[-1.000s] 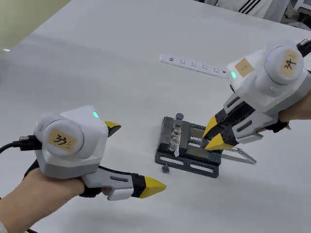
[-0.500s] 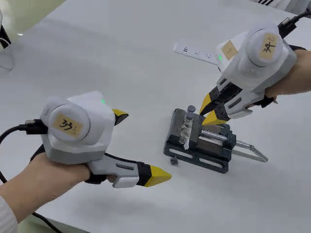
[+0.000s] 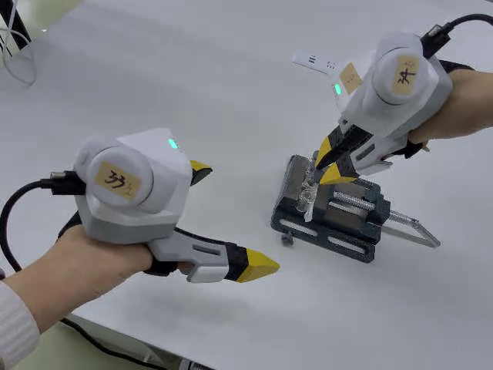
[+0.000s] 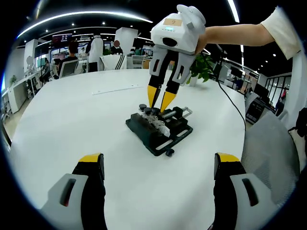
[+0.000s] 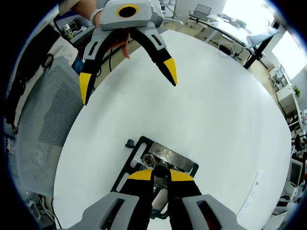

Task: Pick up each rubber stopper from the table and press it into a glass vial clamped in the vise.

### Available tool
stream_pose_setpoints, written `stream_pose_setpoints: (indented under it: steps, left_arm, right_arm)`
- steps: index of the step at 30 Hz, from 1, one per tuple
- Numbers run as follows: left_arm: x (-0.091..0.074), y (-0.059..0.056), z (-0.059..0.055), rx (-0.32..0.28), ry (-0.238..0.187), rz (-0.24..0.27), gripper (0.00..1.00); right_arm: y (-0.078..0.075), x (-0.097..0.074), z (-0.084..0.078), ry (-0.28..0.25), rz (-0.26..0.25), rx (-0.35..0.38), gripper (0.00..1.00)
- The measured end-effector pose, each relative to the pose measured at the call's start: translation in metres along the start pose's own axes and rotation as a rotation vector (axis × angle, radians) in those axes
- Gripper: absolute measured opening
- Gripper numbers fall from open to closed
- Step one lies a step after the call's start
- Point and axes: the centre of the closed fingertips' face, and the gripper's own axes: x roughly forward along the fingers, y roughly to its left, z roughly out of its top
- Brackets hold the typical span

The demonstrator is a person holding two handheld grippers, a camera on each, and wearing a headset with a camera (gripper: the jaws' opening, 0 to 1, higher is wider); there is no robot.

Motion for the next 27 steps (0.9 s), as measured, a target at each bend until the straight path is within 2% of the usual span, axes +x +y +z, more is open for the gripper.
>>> stream_pose_setpoints:
  steps: [6, 16, 18, 19, 21, 23, 27]
  left_arm:
    - [0.0018, -0.0047, -0.0008, -0.009, -0.003, 0.001, 0.94]
    - [0.0021, -0.0029, -0.0063, -0.025, -0.006, 0.0, 0.93]
    - [0.0018, -0.0032, -0.006, -0.028, -0.007, 0.0, 0.93]
    - [0.0019, -0.0036, -0.0061, -0.029, -0.006, 0.0, 0.93]
    - [0.002, -0.004, -0.0062, -0.031, -0.009, 0.0, 0.93]
    - [0.0018, -0.0046, -0.0062, -0.033, -0.009, 0.001, 0.93]
    - [0.0016, -0.0043, -0.007, -0.037, -0.01, 0.003, 0.93]
  right_arm:
    - [0.0015, 0.0042, -0.0027, 0.019, 0.001, -0.041, 0.05]
    - [0.0005, 0.0061, -0.0065, 0.057, 0.003, -0.079, 0.05]
    - [0.0016, 0.005, -0.0015, 0.026, 0.014, -0.053, 0.05]
    - [0.002, 0.0044, -0.0018, 0.029, 0.018, -0.055, 0.05]
    - [0.0006, 0.0049, -0.0069, 0.068, 0.0, -0.099, 0.05]
    - [0.0024, 0.0056, -0.0038, 0.05, 0.013, -0.075, 0.05]
    - [0.0012, 0.006, -0.005, 0.058, 0.015, -0.085, 0.05]
